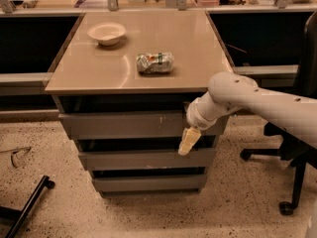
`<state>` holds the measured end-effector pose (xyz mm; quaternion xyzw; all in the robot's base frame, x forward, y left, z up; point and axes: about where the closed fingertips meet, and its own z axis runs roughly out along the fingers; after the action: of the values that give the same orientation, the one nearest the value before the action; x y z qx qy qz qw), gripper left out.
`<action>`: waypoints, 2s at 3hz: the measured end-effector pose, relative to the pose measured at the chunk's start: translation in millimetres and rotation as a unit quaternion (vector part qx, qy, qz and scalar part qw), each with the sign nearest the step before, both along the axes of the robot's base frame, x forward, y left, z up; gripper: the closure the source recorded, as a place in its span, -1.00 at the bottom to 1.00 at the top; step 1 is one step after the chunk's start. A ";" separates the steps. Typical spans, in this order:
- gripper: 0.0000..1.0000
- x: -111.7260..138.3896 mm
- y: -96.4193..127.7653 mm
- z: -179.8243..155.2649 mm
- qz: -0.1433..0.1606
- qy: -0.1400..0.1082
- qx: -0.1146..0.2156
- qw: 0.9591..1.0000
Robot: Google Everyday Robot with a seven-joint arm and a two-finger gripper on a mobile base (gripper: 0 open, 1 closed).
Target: Open top drawer
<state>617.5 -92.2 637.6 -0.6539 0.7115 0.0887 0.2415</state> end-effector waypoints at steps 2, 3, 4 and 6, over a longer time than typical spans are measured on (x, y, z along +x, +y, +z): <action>-1.00 -51.9 4.5 0.1 0.037 0.050 0.007 0.998; -1.00 -80.4 4.1 5.1 0.048 0.057 0.023 0.997; -1.00 -109.1 -2.5 12.3 0.044 0.042 0.062 0.996; -1.00 -123.6 1.6 2.4 0.050 0.052 0.069 0.995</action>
Offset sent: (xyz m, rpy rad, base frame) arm -0.0874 -0.0033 0.0046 0.0170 0.1518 0.0952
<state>493.9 -90.6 640.0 -0.6649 0.6817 0.1839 0.2437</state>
